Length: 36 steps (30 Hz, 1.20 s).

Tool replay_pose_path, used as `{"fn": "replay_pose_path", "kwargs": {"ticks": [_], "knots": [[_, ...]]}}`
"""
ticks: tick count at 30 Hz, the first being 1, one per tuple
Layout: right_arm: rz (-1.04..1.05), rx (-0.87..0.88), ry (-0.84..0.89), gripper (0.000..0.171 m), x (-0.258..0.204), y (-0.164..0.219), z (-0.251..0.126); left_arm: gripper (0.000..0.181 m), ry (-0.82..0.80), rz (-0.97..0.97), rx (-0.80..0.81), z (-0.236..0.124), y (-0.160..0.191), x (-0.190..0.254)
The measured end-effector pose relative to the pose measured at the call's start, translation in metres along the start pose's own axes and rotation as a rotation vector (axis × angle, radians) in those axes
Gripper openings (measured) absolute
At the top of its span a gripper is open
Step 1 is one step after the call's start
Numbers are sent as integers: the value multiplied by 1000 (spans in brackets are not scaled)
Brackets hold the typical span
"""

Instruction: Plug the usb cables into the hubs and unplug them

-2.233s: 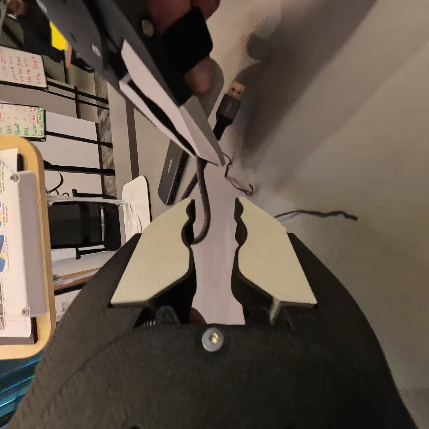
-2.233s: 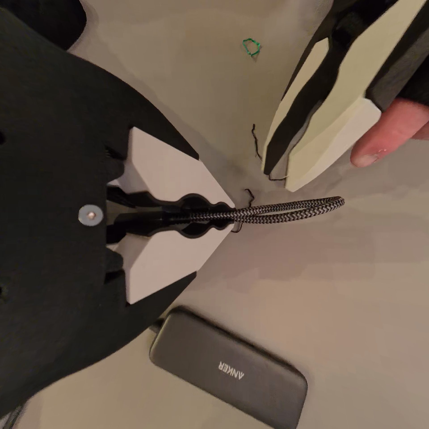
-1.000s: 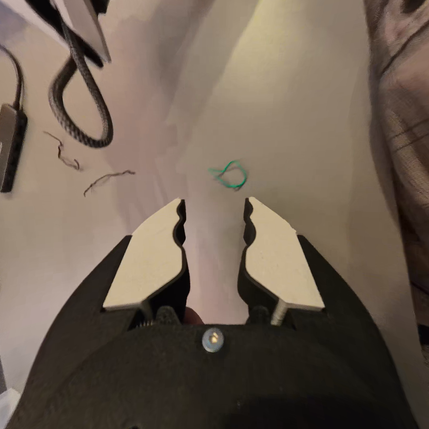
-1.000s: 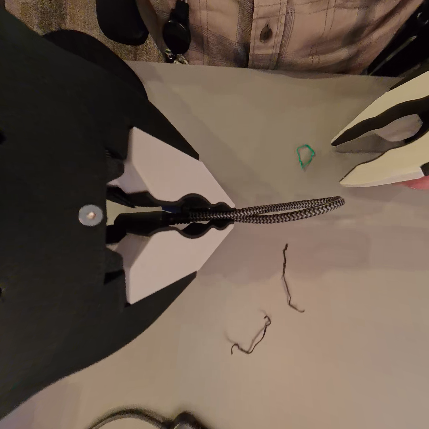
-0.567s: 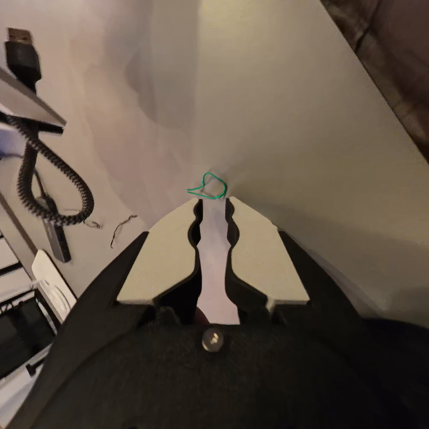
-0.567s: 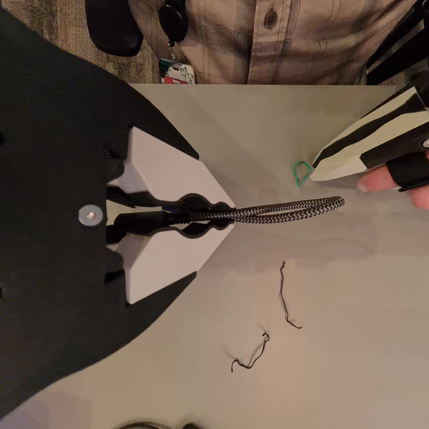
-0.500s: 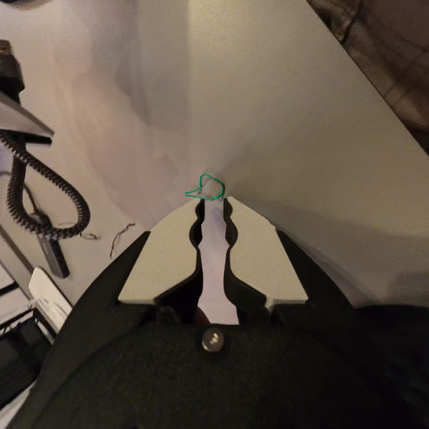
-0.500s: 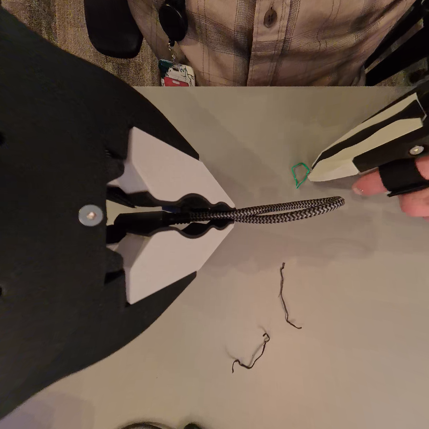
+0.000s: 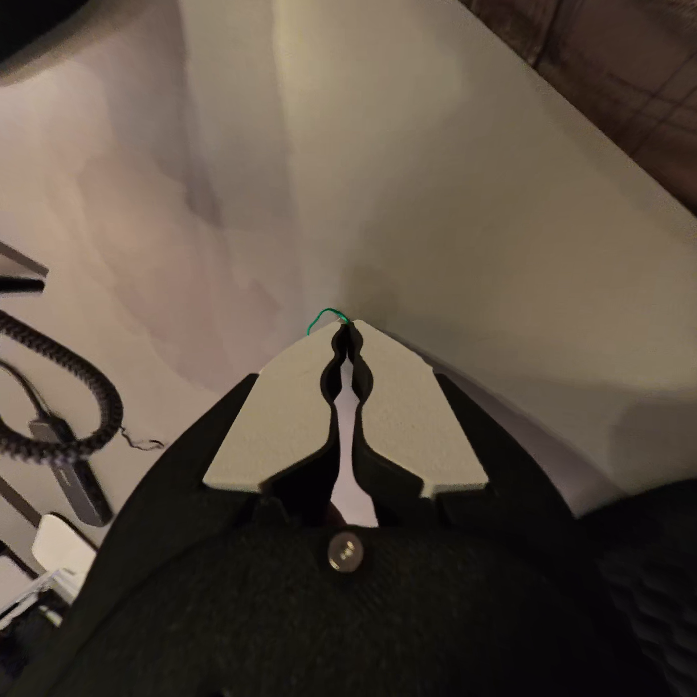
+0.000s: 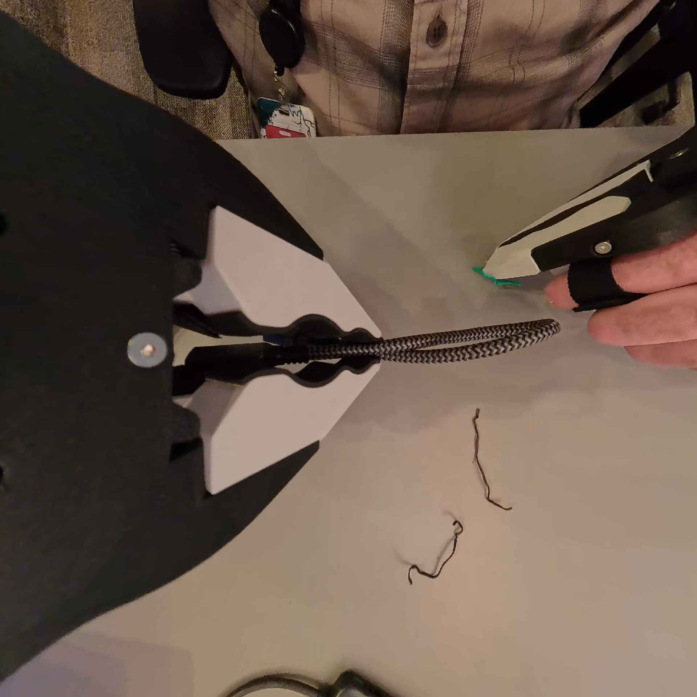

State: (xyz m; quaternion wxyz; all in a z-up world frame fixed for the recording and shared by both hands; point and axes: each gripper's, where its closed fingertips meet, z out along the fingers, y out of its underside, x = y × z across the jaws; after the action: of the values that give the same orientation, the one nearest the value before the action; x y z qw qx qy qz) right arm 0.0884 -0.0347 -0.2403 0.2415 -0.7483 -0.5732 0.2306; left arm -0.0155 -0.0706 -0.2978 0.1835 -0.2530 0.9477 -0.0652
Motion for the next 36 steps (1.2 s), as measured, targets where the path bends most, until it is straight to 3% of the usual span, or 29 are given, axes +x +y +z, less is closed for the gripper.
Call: {"fn": "replay_pose_path", "kwargs": {"ticks": [2, 8, 10, 13, 18, 29, 36], "knots": [[10, 6, 2, 3, 4, 2, 0, 0, -48, -81, 56, -5, 0, -10], [53, 12, 14, 3, 18, 10, 4, 0, -228, -429, 436, -55, -9, -59], [46, -14, 17, 3, 18, 14, 6, 0, -250, -470, 466, -63, -4, -63], [50, -21, 15, 3, 17, 17, 6, 0, -195, -436, 343, -47, 1, -44], [63, -5, 11, 3, 17, 17, 8, 19, -121, -332, 177, -17, 4, -22], [66, 16, 7, 3, 12, 19, 7, 3, 46, -375, 168, 5, 4, -14], [68, 29, 7, 3, 12, 21, 6, 1, 62, -420, 211, 6, 6, -19]]}}
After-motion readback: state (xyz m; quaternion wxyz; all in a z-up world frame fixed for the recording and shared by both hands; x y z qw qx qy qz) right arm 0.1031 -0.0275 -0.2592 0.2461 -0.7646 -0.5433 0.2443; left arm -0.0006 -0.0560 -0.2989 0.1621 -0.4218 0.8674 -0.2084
